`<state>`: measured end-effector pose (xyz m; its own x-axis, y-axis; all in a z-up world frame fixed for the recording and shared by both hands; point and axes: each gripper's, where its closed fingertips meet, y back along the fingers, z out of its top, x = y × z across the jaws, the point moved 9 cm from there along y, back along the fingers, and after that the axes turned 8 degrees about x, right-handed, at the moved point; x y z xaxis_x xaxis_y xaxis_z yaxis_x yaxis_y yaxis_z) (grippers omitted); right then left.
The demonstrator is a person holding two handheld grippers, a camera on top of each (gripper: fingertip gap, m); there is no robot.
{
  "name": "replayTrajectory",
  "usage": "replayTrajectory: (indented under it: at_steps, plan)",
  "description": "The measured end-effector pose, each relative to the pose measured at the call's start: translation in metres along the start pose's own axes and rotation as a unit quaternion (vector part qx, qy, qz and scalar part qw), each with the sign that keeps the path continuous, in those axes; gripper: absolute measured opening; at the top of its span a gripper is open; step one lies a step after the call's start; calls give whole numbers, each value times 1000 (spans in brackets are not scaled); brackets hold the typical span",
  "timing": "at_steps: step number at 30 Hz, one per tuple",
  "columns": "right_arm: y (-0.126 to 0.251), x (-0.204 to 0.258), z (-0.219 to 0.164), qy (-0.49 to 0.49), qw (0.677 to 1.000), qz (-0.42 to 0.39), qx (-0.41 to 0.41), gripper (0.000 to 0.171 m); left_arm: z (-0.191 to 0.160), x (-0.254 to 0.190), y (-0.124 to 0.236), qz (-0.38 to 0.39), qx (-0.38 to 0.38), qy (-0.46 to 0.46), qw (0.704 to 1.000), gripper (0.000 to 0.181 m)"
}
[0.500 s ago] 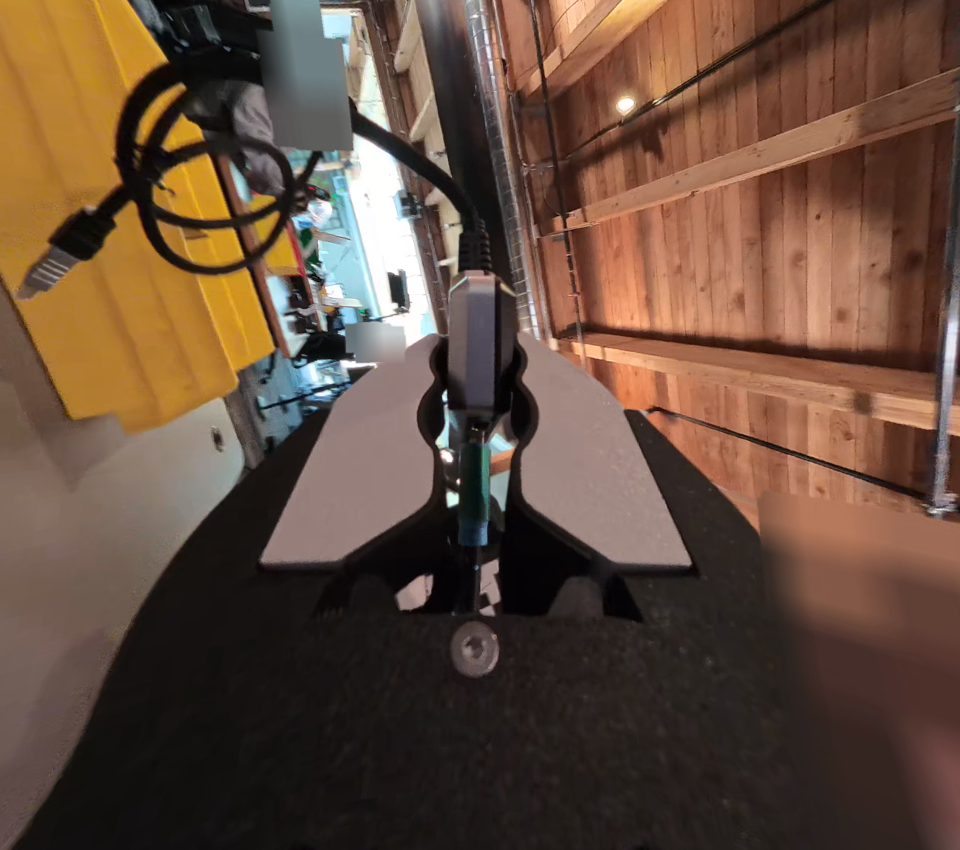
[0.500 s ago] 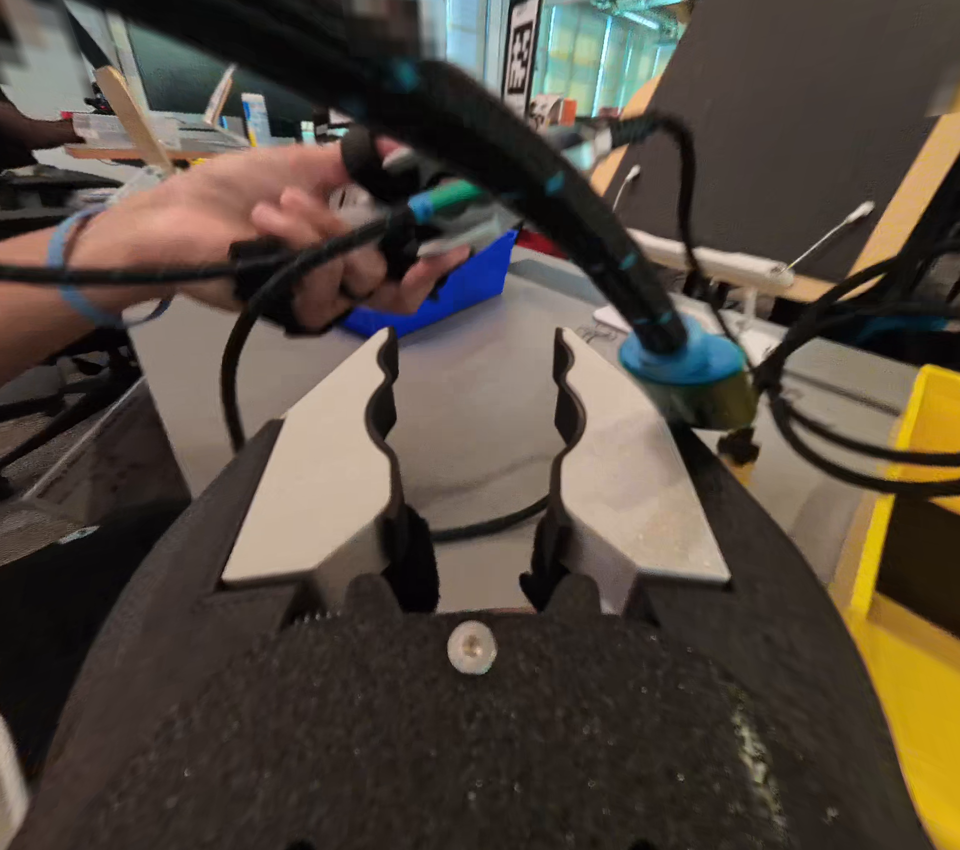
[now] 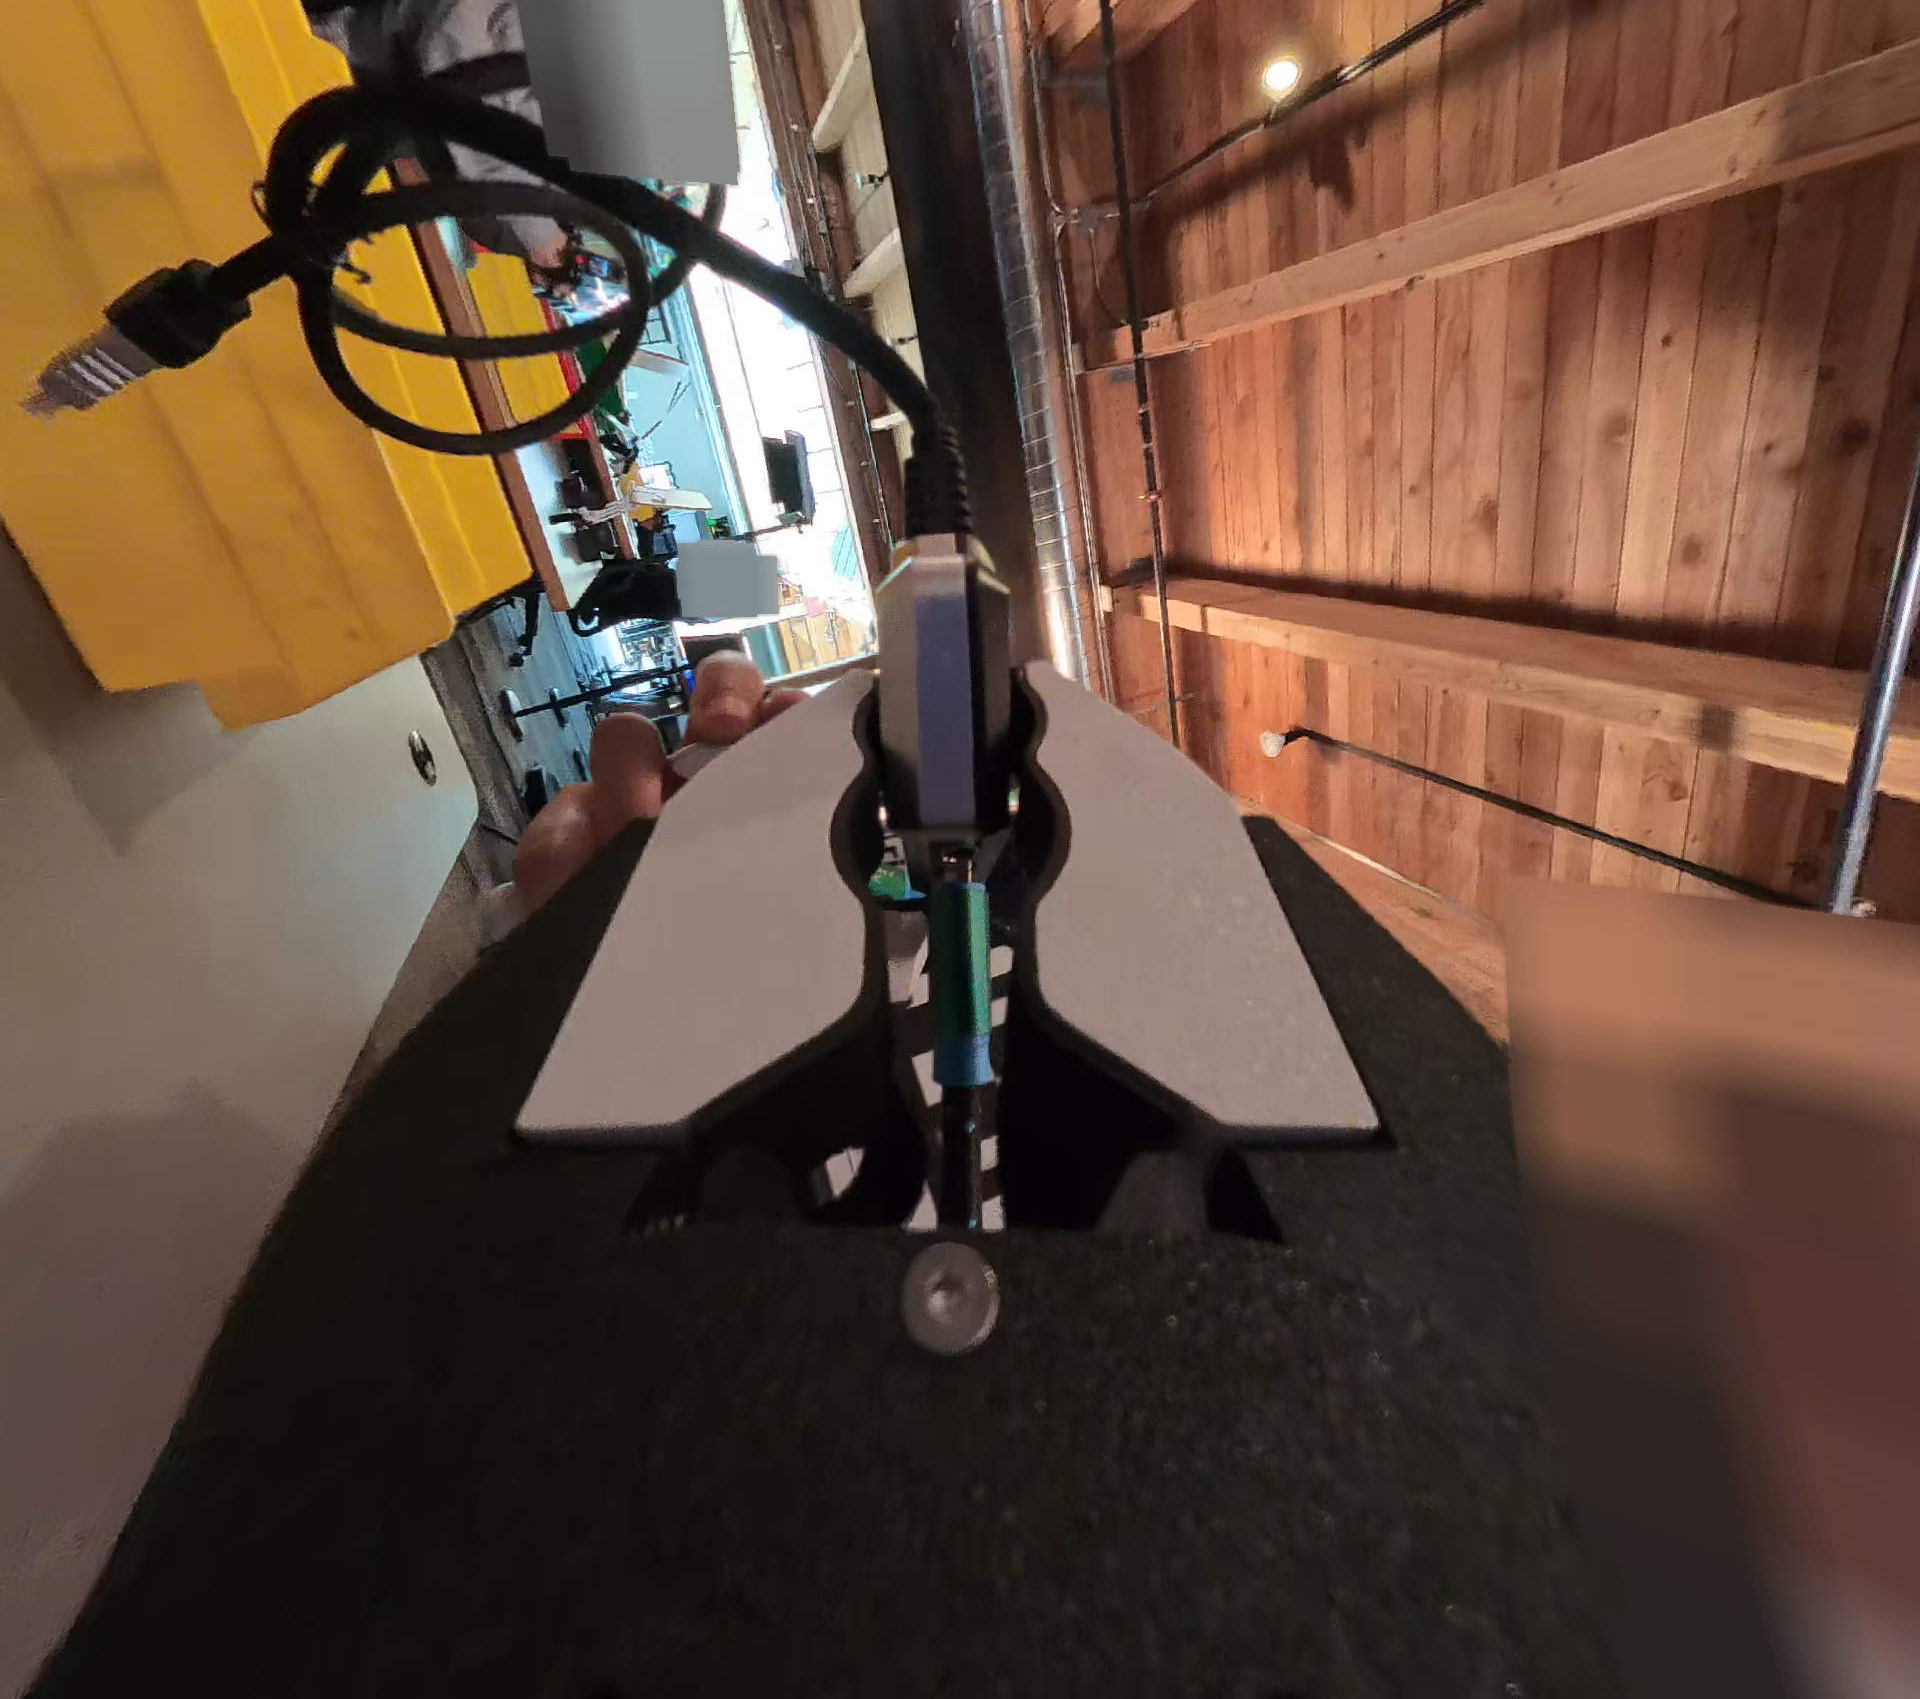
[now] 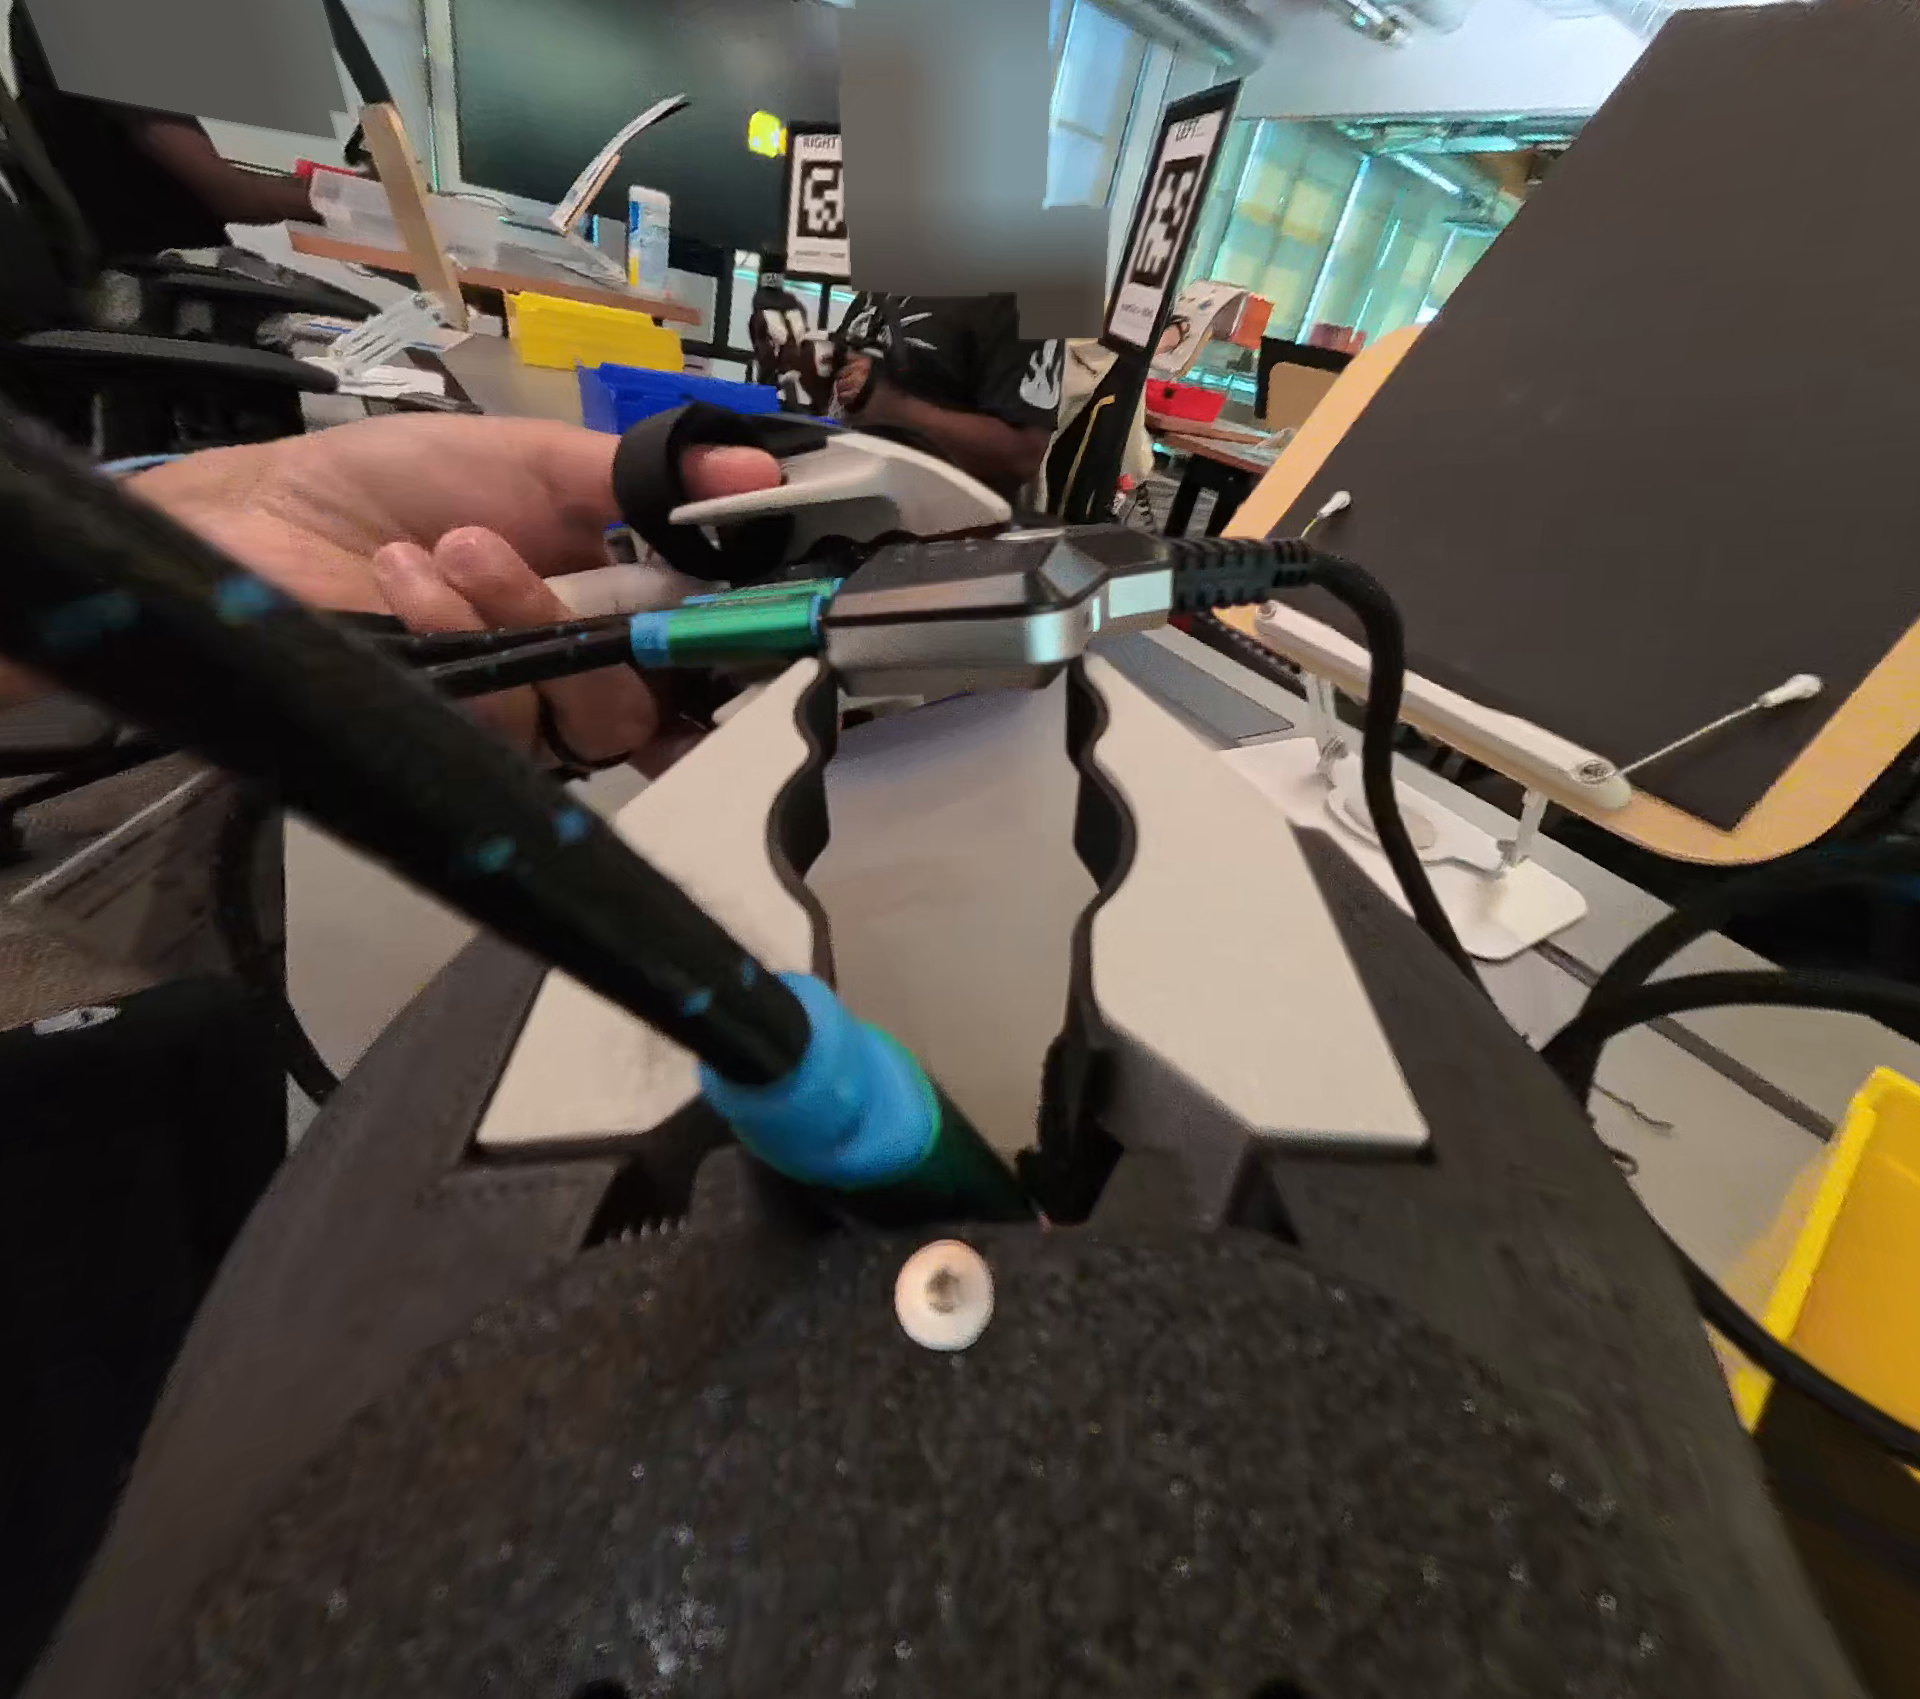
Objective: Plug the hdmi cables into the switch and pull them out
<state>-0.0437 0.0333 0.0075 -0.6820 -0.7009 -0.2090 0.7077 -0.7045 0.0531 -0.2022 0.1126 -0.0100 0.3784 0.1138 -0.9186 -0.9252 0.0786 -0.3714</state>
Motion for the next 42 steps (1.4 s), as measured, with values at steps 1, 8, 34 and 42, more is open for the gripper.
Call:
replayTrajectory:
  at_steps: [1,8,34,42]
  plan:
    - [0,1,1,5,1000,-3,-8,43,0,-2,0,1,6,-10,1000,20]
    - [2,10,4,-2,999,14,-32,54,8,-5,11,-5,-8,-3,1000,20]
    - [0,5,-2,2,1000,-7,-9,44,6,8,20,5,-3,42,999,20]
    - [0,3,-4,5,1000,3,11,41,7,7,21,22,6,27,999,20]
